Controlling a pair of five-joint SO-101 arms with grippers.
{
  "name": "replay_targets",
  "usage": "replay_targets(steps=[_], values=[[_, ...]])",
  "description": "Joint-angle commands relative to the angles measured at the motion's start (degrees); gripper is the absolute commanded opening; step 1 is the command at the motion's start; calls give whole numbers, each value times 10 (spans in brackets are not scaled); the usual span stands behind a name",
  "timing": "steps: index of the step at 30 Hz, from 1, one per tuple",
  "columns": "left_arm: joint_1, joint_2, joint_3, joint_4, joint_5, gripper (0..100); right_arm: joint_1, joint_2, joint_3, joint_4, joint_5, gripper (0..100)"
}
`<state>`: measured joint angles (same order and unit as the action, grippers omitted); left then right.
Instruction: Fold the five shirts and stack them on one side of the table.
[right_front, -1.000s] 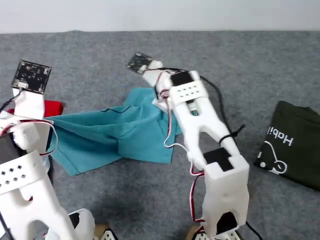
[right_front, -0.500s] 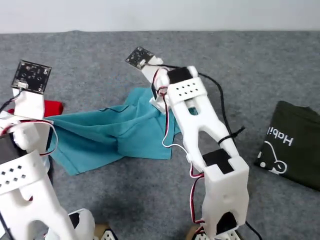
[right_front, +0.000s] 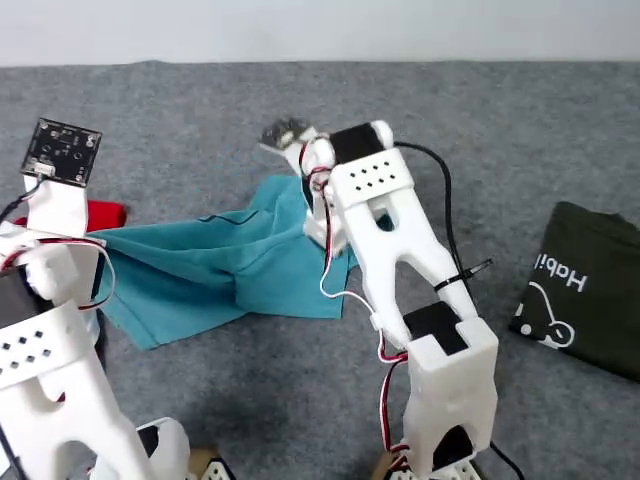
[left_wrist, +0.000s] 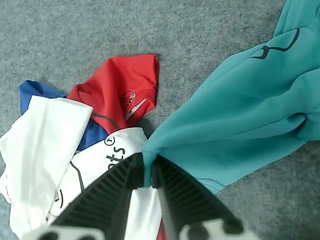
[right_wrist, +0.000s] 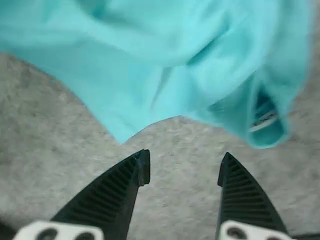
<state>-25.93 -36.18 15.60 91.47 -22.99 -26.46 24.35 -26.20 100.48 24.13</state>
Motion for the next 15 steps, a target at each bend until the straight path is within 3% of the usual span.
replay_targets(steps=[1, 15], values=[[3, -7, 0, -12, -2, 6, -40, -36, 47, 22, -11, 234], [3, -7, 12, -12, -3, 6, -79, 113, 50, -27, -40, 285]])
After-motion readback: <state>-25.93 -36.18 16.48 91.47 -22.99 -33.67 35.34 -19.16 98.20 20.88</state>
